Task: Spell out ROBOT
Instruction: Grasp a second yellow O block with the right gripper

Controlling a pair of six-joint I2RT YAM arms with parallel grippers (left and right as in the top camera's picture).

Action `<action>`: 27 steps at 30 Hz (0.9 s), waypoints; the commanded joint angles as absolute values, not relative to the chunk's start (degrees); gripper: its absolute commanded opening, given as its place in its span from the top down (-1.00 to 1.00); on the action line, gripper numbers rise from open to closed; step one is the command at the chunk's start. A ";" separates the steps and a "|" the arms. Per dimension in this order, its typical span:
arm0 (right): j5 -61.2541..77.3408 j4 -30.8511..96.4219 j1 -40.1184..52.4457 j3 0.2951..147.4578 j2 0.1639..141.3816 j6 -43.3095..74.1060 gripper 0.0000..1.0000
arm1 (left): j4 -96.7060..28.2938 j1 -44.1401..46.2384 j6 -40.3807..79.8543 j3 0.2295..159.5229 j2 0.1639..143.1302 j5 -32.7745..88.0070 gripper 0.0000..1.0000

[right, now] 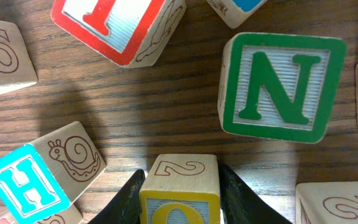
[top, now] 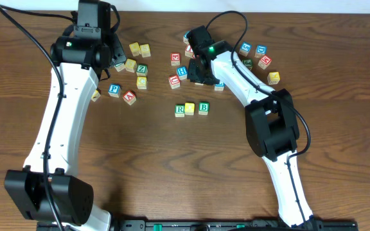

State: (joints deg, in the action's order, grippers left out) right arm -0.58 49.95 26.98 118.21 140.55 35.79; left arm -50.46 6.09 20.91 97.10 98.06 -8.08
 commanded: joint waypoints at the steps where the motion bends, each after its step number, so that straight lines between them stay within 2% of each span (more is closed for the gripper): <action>1: -1.61 50.33 27.38 119.15 142.02 33.08 0.41 | -50.17 5.80 20.18 96.86 98.59 -8.62 0.02; 4: -1.56 50.65 26.81 119.20 141.05 31.99 0.48 | -50.09 5.80 20.18 96.86 98.59 -8.62 0.01; 11: -1.56 54.50 25.91 119.22 130.87 28.93 0.43 | -50.02 5.80 20.43 96.86 98.59 -8.62 0.01; 17: -7.22 69.06 26.30 119.22 117.38 27.57 0.55 | -50.02 5.80 20.43 96.86 98.59 -8.62 0.01; 22: -9.30 77.97 26.35 118.91 116.27 28.27 0.56 | -49.76 5.80 20.43 96.86 98.59 -8.62 0.01; 27: -9.56 73.69 27.53 108.57 117.01 31.14 0.56 | -49.63 5.80 20.84 96.86 98.59 -8.60 0.00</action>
State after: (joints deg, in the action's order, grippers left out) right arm -8.43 76.18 26.33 114.69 115.50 28.69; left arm -49.58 6.09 20.93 97.10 98.06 -8.08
